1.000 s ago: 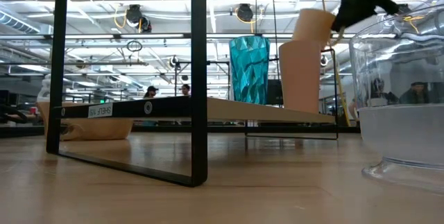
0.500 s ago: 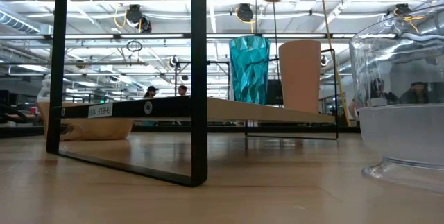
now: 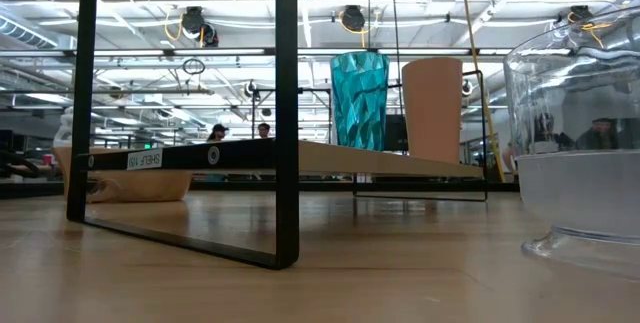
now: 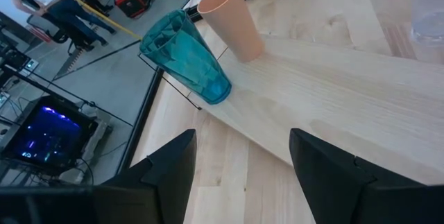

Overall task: Stack small to large cups/mugs on shelf
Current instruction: Put the light orange mug on the shelf

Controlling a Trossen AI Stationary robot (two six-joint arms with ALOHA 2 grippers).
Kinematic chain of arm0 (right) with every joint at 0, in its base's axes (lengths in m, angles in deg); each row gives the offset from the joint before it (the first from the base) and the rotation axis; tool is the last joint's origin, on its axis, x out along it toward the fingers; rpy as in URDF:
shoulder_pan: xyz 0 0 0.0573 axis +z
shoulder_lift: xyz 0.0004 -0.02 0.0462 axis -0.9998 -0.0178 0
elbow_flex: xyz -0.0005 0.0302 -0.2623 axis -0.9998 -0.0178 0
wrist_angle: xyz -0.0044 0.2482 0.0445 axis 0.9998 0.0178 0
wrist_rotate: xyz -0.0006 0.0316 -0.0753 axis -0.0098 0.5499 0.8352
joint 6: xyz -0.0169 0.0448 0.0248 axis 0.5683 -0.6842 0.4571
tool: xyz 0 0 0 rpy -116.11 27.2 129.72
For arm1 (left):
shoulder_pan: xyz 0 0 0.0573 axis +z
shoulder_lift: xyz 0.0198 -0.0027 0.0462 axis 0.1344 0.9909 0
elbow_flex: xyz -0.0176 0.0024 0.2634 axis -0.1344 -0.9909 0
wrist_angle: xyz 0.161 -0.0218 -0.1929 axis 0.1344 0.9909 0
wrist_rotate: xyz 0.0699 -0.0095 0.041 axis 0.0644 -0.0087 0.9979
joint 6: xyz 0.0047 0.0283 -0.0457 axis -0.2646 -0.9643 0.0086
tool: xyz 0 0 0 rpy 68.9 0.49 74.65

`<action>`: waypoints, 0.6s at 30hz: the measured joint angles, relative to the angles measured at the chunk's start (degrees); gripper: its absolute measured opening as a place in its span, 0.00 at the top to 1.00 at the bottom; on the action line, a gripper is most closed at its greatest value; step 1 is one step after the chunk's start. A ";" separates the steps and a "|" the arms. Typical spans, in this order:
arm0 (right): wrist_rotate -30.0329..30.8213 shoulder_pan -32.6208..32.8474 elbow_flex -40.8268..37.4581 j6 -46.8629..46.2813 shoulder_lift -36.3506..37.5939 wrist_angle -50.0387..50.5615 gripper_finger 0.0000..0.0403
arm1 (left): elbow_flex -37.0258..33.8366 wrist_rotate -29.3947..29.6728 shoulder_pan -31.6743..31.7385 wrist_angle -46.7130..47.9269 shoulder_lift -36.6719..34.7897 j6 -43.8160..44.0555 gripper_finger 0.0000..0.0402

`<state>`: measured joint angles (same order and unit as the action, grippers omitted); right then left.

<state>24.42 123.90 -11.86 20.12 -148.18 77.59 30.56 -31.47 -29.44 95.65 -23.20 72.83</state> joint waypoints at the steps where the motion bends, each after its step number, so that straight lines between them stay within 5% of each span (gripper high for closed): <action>1: 0.60 0.72 0.01 0.37 -0.80 0.02 0.89 | 0.00 0.00 -0.01 0.00 -0.01 0.01 0.42; 18: 5.18 3.06 0.00 12.02 -7.64 -0.41 0.89 | 0.00 0.02 0.01 -0.04 0.01 0.39 0.42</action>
<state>29.60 126.96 -11.86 32.14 -155.82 77.18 30.56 -31.45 -29.43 95.61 -23.19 73.22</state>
